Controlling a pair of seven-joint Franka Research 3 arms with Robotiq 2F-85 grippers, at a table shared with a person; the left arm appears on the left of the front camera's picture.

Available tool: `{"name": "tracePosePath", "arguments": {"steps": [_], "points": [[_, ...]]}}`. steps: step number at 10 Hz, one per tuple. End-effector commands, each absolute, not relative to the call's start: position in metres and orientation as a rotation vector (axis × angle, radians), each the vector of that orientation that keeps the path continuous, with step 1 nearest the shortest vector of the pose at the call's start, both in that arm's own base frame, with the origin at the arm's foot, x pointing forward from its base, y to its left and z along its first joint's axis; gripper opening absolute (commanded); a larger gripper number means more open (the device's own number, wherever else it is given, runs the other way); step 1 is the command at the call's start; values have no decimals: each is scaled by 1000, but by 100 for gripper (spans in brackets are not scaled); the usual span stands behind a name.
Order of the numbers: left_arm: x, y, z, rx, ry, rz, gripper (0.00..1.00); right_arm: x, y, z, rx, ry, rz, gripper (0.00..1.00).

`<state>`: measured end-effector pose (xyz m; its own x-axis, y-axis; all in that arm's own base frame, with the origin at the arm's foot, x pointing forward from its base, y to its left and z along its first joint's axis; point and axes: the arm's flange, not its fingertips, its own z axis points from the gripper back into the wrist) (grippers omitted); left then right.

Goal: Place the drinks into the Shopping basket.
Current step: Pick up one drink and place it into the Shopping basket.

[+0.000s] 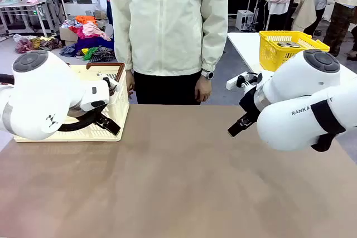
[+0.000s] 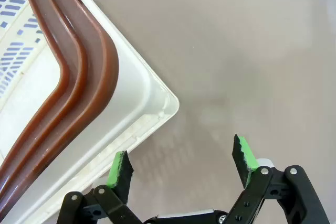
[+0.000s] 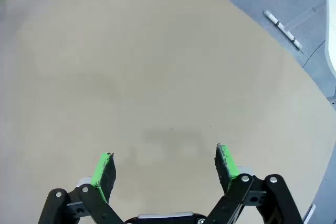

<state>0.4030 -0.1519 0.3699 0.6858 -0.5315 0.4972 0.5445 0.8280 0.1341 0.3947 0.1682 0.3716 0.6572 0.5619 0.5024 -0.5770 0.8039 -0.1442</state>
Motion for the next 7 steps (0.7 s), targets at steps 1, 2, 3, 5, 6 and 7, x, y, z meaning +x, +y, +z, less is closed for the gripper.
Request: {"name": "tracePosePath", "arguments": {"steps": [1,2,3,5,6,7], "points": [[403,-152,370,-25,-552,-603,100,395,168,372,29,-560,645,100],[403,-152,370,-25,-552,-603,100,395,168,372,29,-560,645,100],[403,-152,370,-25,-552,-603,100,395,168,372,29,-560,645,100],[403,-152,370,-25,-552,-603,100,395,168,372,29,-560,645,100],[403,-152,370,-25,-552,-603,100,395,168,372,29,-560,645,100],[403,-152,370,-25,-552,-603,100,395,168,372,29,-560,645,100]]}}
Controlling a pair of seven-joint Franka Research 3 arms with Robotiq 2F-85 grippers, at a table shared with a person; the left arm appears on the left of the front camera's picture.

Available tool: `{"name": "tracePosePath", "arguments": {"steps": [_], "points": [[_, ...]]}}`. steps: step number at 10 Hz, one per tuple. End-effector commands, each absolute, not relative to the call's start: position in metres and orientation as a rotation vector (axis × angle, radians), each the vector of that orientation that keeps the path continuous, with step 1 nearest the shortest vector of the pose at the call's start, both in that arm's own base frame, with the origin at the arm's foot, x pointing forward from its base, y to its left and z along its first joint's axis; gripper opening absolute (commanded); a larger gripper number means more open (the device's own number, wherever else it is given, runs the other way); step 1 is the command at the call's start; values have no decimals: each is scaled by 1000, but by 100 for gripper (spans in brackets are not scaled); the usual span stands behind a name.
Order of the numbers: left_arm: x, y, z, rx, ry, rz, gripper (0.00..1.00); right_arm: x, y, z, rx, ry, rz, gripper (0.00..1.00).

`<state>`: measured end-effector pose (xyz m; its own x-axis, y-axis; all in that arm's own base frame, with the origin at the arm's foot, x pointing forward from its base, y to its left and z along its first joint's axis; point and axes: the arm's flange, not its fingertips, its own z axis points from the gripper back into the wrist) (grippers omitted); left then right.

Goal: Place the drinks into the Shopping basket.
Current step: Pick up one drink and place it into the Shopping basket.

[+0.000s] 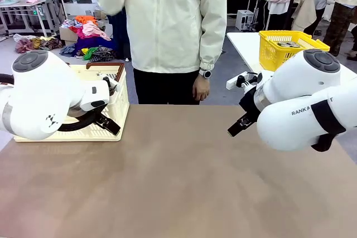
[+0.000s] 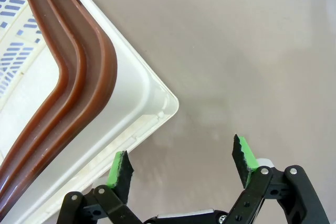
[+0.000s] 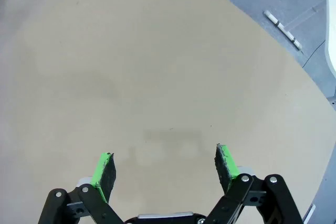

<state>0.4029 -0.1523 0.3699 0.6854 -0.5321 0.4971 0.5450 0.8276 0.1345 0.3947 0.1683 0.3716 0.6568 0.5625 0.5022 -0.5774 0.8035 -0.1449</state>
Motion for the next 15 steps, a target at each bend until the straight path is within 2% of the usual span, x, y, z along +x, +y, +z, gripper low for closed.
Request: {"name": "tracePosePath", "arguments": {"steps": [1,11,12,13,15], "points": [[403,-152,370,-25,-552,-603,100,395,168,372,29,-560,645,100],[403,-152,370,-25,-552,-603,100,395,168,372,28,-559,646,100],[403,-152,370,-25,-549,-604,100,390,165,373,82,-454,699,100],[398,-151,374,-184,-464,-643,100,387,161,376,182,-274,683,100],[384,-152,393,-404,-177,-539,100,379,154,391,345,-101,404,100]]}}
